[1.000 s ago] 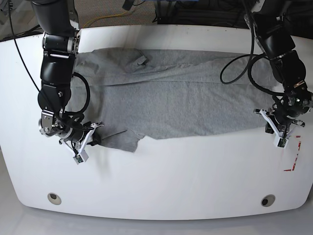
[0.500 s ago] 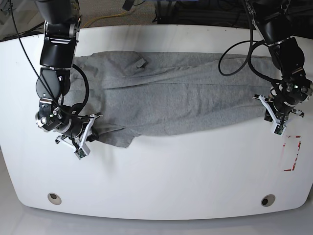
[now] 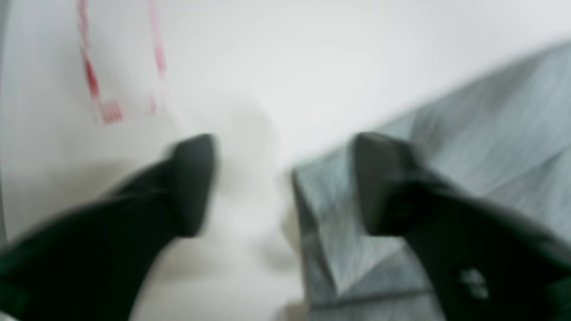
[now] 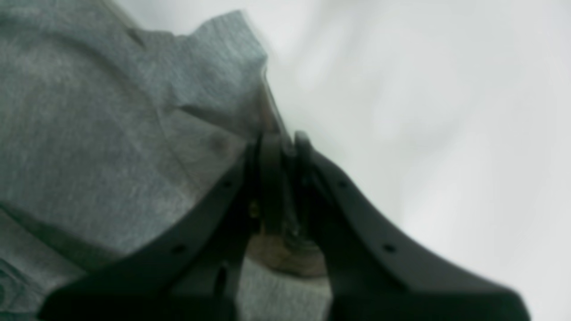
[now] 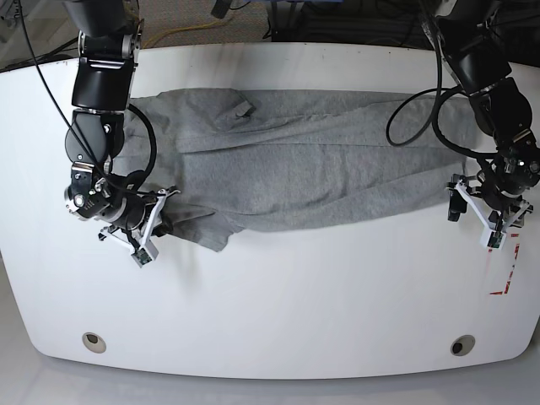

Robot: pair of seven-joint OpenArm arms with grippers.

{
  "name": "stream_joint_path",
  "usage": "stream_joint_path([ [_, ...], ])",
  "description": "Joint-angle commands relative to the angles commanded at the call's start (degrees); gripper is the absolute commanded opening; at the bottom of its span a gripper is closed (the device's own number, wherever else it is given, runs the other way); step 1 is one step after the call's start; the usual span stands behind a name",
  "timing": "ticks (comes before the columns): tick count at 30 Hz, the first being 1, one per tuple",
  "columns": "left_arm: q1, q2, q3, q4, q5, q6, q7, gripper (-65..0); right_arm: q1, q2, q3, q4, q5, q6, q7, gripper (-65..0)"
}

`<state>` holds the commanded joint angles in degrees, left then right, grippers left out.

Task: Fold the T-shirt properly
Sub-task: 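Grasp the hem edge of the T-shirt with both grippers, then fold the hem edge over toward the collar with both grippers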

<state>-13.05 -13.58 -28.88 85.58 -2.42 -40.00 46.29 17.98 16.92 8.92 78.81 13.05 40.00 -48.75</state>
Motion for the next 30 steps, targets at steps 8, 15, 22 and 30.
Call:
stream_joint_path([
  [8, -4.4, -0.2, -0.1, -12.0, 0.2, 0.0, 2.0, -16.7, -0.1, -1.2, 0.0, 0.0, -0.2, 0.00, 0.0, -65.0],
  [15, -4.2, -0.2, 0.0, -16.4, 0.0, 0.0, 1.9, -23.7, -0.1, -1.9, 0.0, 0.0, -0.2, 0.00, 0.0, -65.0],
  [22, -3.9, -0.2, 0.4, -16.7, 0.3, 0.0, 1.9, -37.2, -0.1, -2.0, 0.0, 0.0, -0.2, 0.00, 0.0, -65.0],
  [30, -1.6, -0.4, 4.0, -16.2, 0.3, 0.0, -0.4, -65.0, -0.1, -2.0, 0.0, 0.0, -0.2, 0.00, 0.0, -65.0],
])
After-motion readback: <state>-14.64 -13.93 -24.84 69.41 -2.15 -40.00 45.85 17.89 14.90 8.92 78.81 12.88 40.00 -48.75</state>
